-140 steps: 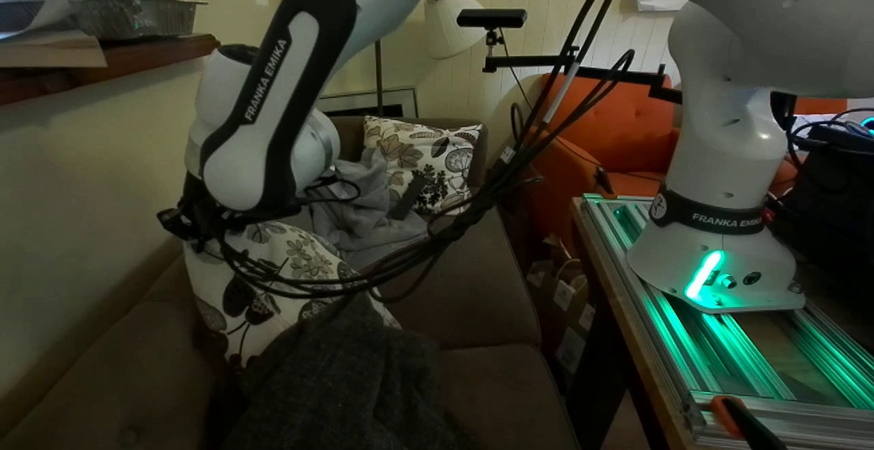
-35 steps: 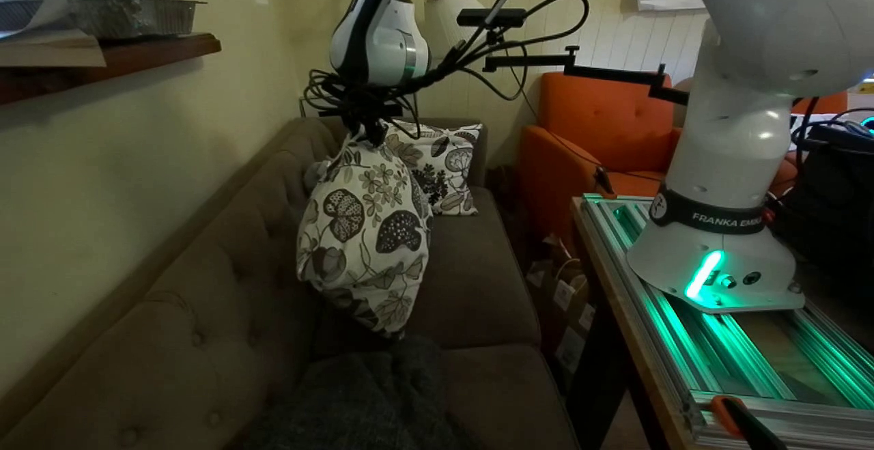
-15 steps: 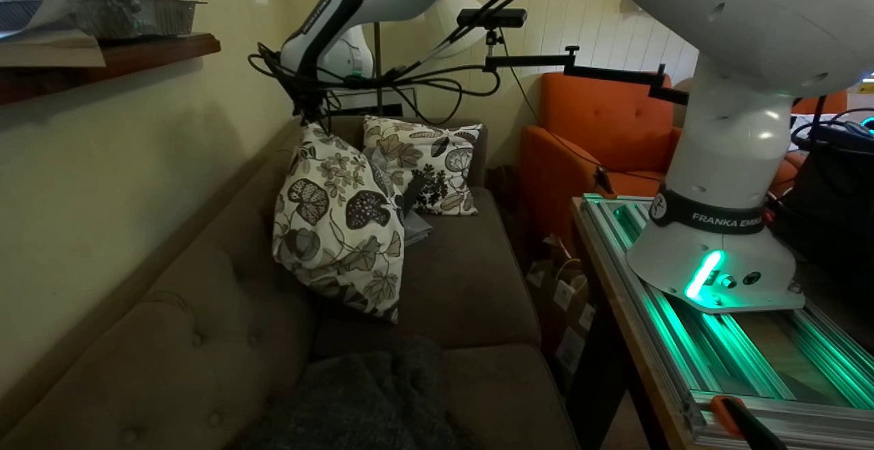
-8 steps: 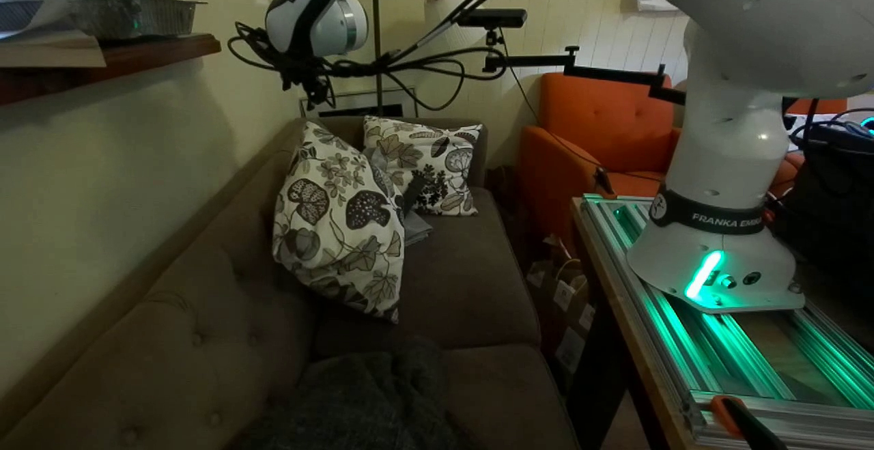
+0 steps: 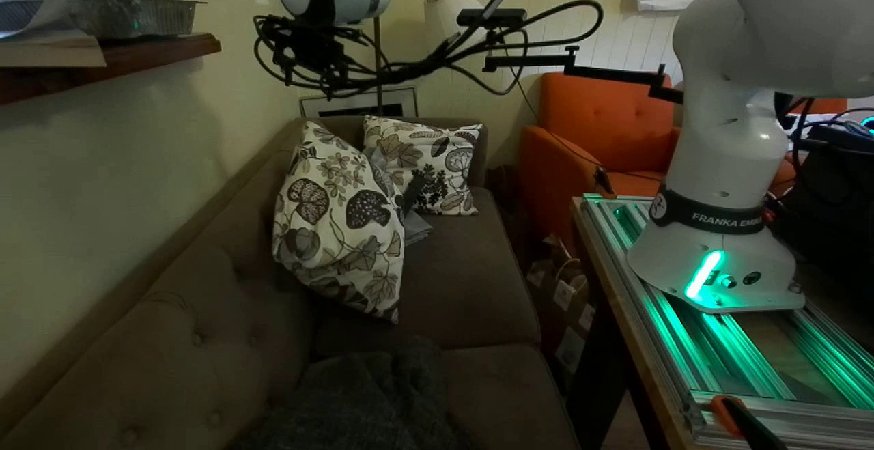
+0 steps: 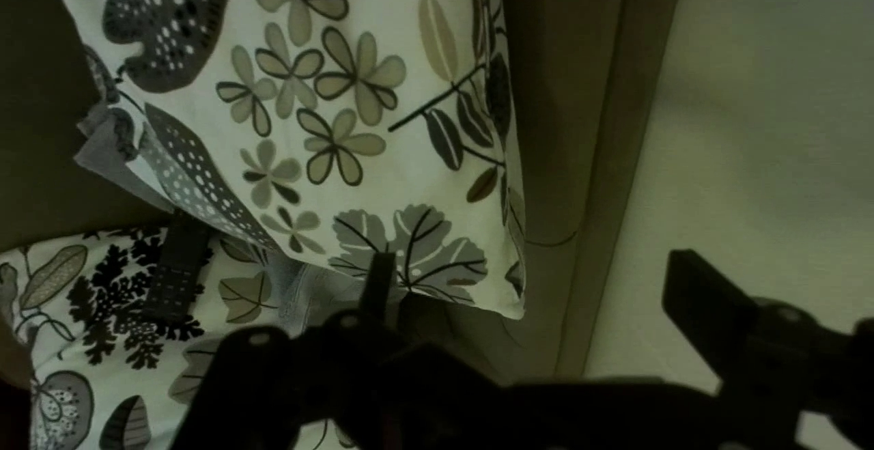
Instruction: Move the flowery pillow on the left to the right
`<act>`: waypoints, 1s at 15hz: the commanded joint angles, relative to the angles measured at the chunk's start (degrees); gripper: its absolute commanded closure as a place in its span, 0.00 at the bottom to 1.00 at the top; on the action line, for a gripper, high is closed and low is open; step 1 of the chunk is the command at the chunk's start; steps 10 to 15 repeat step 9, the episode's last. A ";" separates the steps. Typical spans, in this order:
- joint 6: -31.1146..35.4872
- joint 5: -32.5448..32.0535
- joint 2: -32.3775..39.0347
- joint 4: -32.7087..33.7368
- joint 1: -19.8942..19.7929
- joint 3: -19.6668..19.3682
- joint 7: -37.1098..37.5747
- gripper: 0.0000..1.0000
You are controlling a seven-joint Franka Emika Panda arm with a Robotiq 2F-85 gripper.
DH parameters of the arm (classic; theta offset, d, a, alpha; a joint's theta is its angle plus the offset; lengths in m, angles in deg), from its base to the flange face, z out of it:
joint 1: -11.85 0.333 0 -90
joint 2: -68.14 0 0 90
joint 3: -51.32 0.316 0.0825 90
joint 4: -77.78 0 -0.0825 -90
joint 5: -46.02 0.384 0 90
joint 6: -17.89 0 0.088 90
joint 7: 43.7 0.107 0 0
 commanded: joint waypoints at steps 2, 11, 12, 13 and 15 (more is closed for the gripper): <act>-1.80 -0.44 -16.53 -14.19 -0.89 2.54 -17.51 0.00; -6.65 -1.19 -22.68 -16.57 -14.88 16.35 -26.50 0.00; -6.65 -1.19 -22.68 -16.57 -14.88 16.35 -26.50 0.00; -6.65 -1.19 -22.68 -16.57 -14.88 16.35 -26.50 0.00; -6.65 -1.19 -22.68 -16.57 -14.88 16.35 -26.50 0.00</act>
